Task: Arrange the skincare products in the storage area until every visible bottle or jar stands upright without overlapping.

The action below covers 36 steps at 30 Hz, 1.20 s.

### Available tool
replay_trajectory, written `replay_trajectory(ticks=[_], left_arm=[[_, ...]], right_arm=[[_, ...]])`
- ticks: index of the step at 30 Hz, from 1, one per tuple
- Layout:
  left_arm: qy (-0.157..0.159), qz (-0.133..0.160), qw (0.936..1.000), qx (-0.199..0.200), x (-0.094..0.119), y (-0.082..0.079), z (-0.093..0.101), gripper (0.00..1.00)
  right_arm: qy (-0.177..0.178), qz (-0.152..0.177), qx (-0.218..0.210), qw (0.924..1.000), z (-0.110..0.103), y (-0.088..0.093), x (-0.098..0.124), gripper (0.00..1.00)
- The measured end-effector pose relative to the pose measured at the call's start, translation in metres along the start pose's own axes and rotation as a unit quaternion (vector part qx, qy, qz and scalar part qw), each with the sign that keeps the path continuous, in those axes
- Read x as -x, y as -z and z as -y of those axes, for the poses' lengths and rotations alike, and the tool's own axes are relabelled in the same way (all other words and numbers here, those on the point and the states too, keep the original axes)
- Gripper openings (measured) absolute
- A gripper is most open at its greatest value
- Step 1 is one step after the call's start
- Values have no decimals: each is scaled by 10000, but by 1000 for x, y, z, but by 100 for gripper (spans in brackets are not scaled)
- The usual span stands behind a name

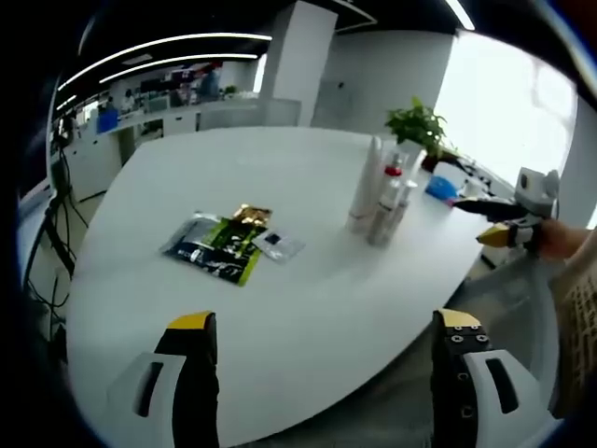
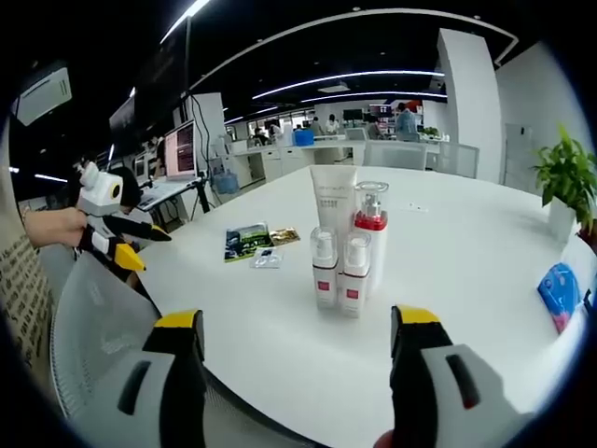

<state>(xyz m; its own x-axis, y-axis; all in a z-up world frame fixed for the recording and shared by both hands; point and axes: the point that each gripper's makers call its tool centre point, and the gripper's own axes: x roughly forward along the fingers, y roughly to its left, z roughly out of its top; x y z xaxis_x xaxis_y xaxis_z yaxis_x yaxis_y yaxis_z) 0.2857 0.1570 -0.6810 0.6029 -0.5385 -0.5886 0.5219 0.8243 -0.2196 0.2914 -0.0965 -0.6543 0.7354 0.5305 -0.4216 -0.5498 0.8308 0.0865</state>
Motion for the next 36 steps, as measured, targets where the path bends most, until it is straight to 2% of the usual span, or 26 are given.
replay_trajectory(ticks=[15, 25, 27, 30, 32, 34, 36], left_arm=[[57, -72, 10000, -39, -2, 1, 8, 97], [-47, -178, 9997, 165, -15, -1, 4, 97], [-146, -259, 9993, 224, -19, -1, 0, 97], [-762, -491, 9949, 441, -26, 6, -20, 97], [-920, -598, 9929, 448, -35, 9, -26, 97], [-1068, -537, 9911, 586, -44, 6, -33, 97], [-1337, -360, 9880, 685, -51, 1, -48, 97]], right_arm=[[3, -10, -59, 10000, 1, 1, 0, 84], [36, -50, -77, 10000, 3, 2, -1, 84], [37, -60, -73, 9999, 4, 3, -1, 84], [58, -65, -62, 9999, 4, 2, -1, 84], [71, -76, -65, 9999, 4, 2, -2, 84], [77, -78, -77, 9999, 5, 3, -2, 84], [73, -96, -87, 9999, 5, 3, -2, 84]])
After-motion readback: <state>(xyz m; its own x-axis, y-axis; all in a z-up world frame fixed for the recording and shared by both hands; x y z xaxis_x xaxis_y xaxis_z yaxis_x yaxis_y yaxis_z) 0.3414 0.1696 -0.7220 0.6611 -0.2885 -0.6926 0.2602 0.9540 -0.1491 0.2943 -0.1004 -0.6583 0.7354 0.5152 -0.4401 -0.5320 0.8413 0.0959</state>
